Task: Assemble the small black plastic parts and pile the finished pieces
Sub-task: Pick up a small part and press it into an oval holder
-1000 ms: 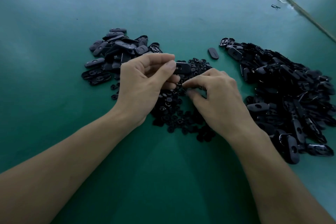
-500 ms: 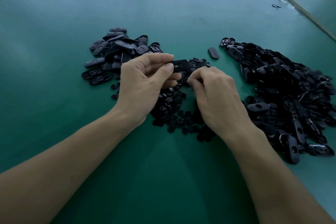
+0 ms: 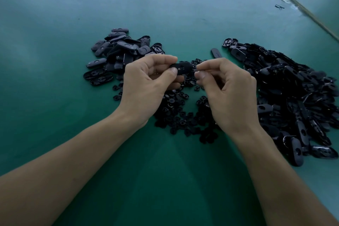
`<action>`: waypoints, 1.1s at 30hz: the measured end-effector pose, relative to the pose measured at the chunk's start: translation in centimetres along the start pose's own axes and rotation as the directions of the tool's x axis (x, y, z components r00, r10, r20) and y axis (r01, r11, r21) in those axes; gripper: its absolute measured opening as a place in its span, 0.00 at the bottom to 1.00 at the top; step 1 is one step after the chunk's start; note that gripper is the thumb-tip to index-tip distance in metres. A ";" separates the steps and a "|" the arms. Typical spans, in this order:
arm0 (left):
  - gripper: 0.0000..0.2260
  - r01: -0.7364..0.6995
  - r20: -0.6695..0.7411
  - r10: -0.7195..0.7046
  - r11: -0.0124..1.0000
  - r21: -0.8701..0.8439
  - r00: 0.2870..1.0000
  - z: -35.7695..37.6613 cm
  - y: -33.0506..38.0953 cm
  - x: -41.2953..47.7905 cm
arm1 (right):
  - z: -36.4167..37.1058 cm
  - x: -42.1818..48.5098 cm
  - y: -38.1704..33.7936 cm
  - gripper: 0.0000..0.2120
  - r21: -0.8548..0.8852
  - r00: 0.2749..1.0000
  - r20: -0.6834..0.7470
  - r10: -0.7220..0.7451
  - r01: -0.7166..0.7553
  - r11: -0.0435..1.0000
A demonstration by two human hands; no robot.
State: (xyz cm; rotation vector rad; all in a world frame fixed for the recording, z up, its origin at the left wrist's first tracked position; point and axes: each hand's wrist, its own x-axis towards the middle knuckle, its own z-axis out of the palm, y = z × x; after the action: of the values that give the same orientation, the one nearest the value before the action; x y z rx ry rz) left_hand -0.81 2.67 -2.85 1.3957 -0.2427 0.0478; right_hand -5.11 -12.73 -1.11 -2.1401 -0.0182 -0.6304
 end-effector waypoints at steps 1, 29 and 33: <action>0.08 0.001 0.003 -0.001 1.000 0.003 1.000 0.0 0.0 0.0 | 0.0 0.0 0.0 0.06 0.024 1.000 -0.002 0.001 -0.001 1.000; 0.07 -0.004 0.026 0.004 1.000 0.031 1.000 0.1 0.2 -0.2 | -1.0 0.7 -0.3 0.08 0.603 0.934 0.179 0.311 -0.353 0.715; 0.07 -0.001 0.034 0.000 0.999 0.033 0.999 0.0 0.3 -0.2 | -0.9 0.6 -0.4 0.07 0.639 0.912 0.237 0.334 -0.405 0.654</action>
State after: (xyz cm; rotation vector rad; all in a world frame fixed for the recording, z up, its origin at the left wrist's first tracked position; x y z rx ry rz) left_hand -1.08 2.69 -2.60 1.4301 -0.2712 0.0285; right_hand -5.06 -13.30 -0.04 -1.3846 0.1194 -0.2090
